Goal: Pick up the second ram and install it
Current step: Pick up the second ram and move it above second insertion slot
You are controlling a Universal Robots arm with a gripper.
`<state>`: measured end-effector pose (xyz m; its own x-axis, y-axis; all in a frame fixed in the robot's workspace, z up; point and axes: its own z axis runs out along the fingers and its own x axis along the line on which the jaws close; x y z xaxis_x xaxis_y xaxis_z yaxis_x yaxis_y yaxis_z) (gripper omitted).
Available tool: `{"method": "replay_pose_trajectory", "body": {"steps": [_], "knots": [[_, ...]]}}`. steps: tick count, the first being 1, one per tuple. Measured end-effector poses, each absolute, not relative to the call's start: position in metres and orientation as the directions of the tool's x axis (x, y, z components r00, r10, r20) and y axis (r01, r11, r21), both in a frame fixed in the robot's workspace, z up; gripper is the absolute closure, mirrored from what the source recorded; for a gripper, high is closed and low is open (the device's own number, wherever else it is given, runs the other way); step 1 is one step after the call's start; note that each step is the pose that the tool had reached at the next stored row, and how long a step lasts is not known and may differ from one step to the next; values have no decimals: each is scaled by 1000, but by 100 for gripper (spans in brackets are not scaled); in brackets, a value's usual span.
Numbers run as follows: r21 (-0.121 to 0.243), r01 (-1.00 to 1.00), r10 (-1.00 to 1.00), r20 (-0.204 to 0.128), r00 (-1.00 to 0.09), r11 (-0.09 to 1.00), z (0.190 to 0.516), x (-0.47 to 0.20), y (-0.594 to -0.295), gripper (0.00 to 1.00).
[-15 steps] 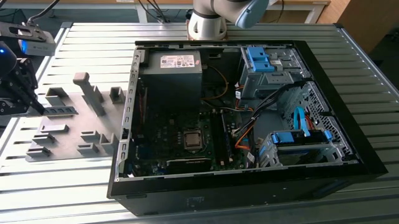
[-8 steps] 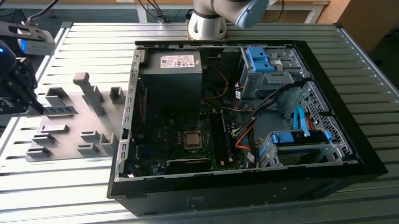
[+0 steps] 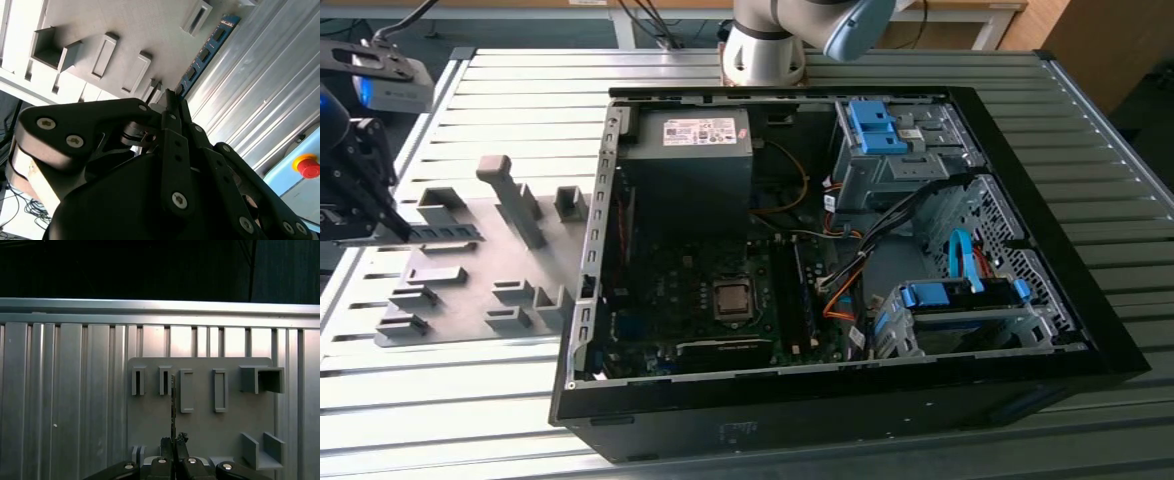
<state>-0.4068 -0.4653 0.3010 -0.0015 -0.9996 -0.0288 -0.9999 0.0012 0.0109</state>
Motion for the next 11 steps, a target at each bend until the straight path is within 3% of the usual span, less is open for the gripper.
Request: {"method": "replay_pose_trajectory", "body": {"steps": [11], "knots": [[11, -1000, -1000, -29, -2, 1, 309, -407, -465, 86]]}}
